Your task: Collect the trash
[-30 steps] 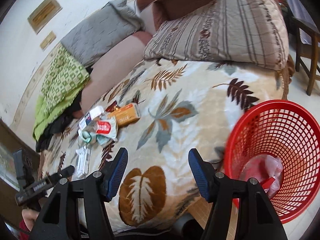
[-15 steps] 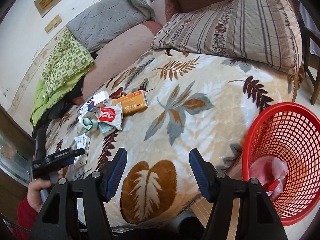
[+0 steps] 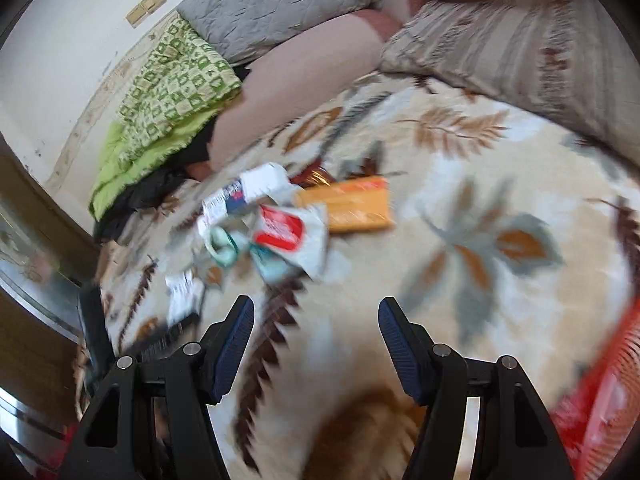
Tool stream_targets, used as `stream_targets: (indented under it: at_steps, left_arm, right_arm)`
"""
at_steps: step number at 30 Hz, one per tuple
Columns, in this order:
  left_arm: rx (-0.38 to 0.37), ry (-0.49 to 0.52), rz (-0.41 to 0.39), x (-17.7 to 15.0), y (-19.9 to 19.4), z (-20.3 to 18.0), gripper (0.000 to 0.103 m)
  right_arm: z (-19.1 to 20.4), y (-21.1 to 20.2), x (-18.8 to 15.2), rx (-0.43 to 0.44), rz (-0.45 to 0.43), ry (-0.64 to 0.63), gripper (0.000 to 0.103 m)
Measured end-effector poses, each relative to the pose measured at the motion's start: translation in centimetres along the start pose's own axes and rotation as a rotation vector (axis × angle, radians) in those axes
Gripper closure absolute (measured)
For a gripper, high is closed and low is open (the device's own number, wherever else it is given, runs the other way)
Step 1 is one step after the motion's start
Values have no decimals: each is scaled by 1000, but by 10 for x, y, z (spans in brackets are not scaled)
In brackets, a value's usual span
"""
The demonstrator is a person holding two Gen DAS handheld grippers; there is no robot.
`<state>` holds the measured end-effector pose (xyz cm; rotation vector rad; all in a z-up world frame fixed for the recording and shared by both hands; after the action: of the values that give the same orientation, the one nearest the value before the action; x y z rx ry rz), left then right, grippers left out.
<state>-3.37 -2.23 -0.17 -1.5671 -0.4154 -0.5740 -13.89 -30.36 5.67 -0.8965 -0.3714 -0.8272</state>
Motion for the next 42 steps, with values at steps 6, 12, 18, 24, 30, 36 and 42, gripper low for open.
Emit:
stream_targets:
  at_steps: [6,12,18,24,30,36,42]
  left_arm:
    - [-6,14,-14,-2,1,-3,54]
    - [-23,7,-15,0,3,-3,54]
    - [-29,-5,-11,2,4,-2,54]
    - [-38,-15,-9,2,3,0,54]
    - [-42,-18,-7,1,4,0,54]
    - [-37,-30,-14,3,3,5,54]
    - [-23,-72,2,10,9,19,54]
  right_arm:
    - [-9,74,34,-26,36,25,37]
    - [-6,87,30,3,25,40,99]
    - [19,45,-1,18,-8,16,99]
    - [20,22,-36,-58,110,-14,94]
    - [39,2,-38,-118,96,-234,55]
    - [90,35,-39,-48,249,-586,29]
    - [94,81,-64,-146,502,-929,25]
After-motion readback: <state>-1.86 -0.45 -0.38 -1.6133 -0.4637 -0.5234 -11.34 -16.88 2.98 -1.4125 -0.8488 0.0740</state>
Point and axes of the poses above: each gripper's, at about its wrist camera, not at the fingertips, and y roughly the way its jaws point, z to its left, x to its top, the point moved 3 cm from there along y, roughly the way its jaws point, and after that the axes turned 11 degrees about x, right-handed, at the moved point
